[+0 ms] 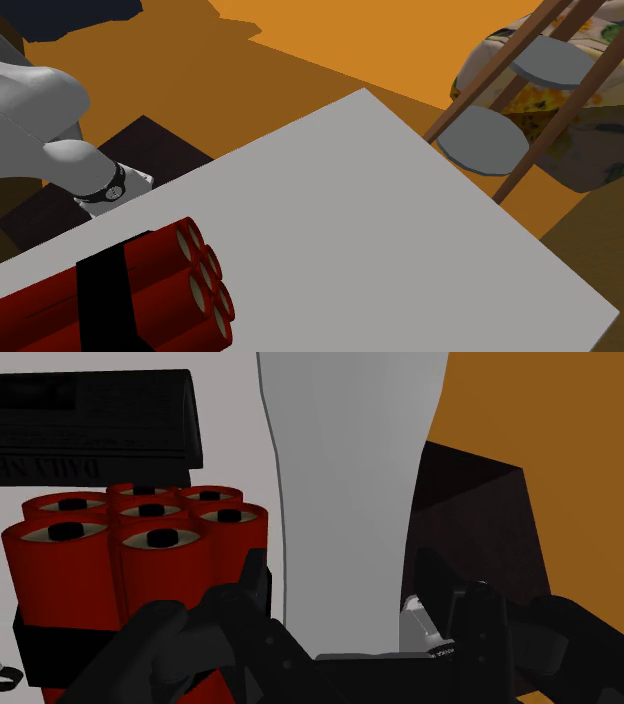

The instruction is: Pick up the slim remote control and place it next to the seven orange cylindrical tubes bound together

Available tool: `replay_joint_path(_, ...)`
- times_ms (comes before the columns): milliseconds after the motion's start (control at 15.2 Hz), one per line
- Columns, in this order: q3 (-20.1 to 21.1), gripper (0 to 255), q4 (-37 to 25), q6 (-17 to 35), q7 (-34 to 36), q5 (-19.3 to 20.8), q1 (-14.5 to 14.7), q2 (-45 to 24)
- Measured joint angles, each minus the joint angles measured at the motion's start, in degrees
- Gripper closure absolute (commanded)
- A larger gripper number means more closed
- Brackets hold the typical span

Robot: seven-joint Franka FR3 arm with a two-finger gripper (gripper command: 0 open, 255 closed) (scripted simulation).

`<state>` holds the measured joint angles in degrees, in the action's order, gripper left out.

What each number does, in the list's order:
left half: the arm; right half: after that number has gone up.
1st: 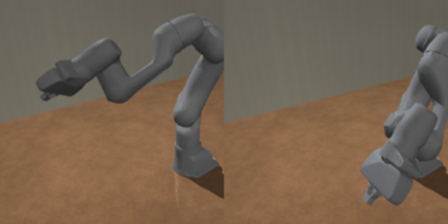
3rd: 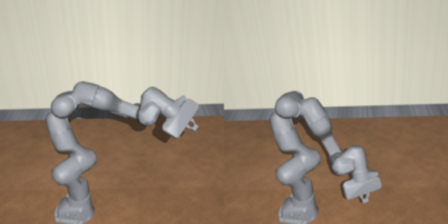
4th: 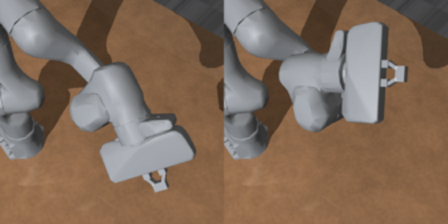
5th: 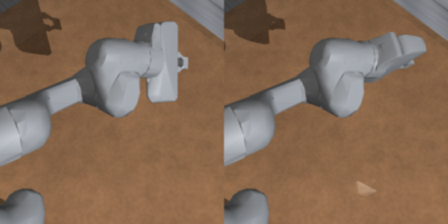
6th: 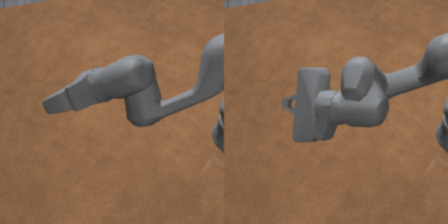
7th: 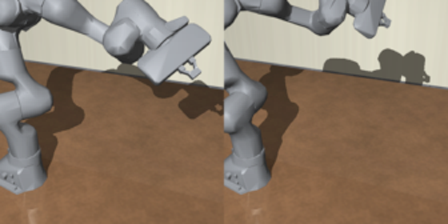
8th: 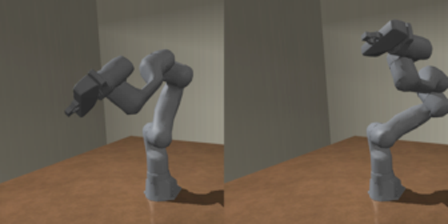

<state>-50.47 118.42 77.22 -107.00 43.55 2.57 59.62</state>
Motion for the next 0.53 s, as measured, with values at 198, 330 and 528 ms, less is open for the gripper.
replay_joint_path(198, -1.01, 255, 2.29, 1.5, 0.29, 1.03, -0.52, 1.04)
replay_joint_path(330, -1.55, 255, 3.93, 2.51, 0.68, 1.61, -0.87, 1.7)
replay_joint_path(528, -2.52, 255, 6.19, 4.02, 1.18, 2.56, -1.33, 2.59)
